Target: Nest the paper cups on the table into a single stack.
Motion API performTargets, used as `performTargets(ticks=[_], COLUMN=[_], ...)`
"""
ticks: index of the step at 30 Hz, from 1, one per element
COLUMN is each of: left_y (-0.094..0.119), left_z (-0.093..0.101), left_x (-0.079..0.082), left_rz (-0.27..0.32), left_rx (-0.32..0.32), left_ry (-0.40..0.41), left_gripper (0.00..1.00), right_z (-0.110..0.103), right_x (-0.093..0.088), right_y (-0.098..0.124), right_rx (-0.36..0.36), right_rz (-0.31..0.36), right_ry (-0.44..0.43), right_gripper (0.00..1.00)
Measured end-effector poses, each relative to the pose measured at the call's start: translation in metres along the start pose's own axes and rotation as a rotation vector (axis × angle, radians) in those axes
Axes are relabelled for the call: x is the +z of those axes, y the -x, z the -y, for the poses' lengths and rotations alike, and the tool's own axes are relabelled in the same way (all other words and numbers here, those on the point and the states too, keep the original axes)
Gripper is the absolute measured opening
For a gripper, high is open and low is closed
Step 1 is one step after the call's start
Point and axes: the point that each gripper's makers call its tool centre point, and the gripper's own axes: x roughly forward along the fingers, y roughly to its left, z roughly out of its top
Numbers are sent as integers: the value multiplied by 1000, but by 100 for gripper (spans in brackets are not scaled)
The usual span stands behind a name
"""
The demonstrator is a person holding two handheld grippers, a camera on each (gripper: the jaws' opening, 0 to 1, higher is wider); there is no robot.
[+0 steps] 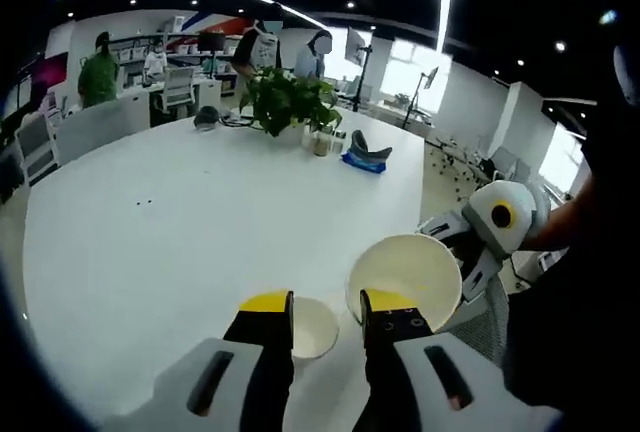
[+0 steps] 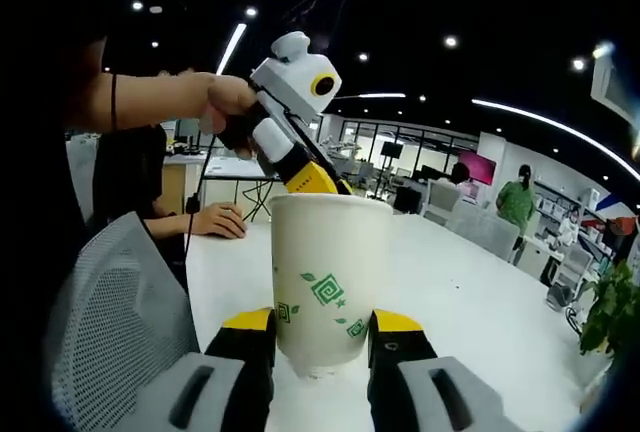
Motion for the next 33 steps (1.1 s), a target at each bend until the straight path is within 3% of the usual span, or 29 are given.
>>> performTargets(ticks=[7, 18, 25, 29, 33], left_y=[-5, -11, -11, -12, -11], left_z=[2, 14, 15, 23, 21], left_x=[-5, -8, -8, -5, -5], left_rz=[-21, -47, -53, -44, -56], left_rx=[-17, -72, -75, -110, -93], left_ry=[-1, 2, 15, 62, 67], left_gripper=[22, 5, 1, 0, 0], right_z=[0, 0, 0, 1, 0], right_x=[0, 1, -1, -5, -5], right_y=[2, 2, 2, 2, 1], right_rx=[-12, -20, -23, -28, -25], right_rz=[1, 12, 9, -7, -2], right_ry=[14, 24, 22, 24, 22], right_gripper=[34, 34, 34, 35, 35])
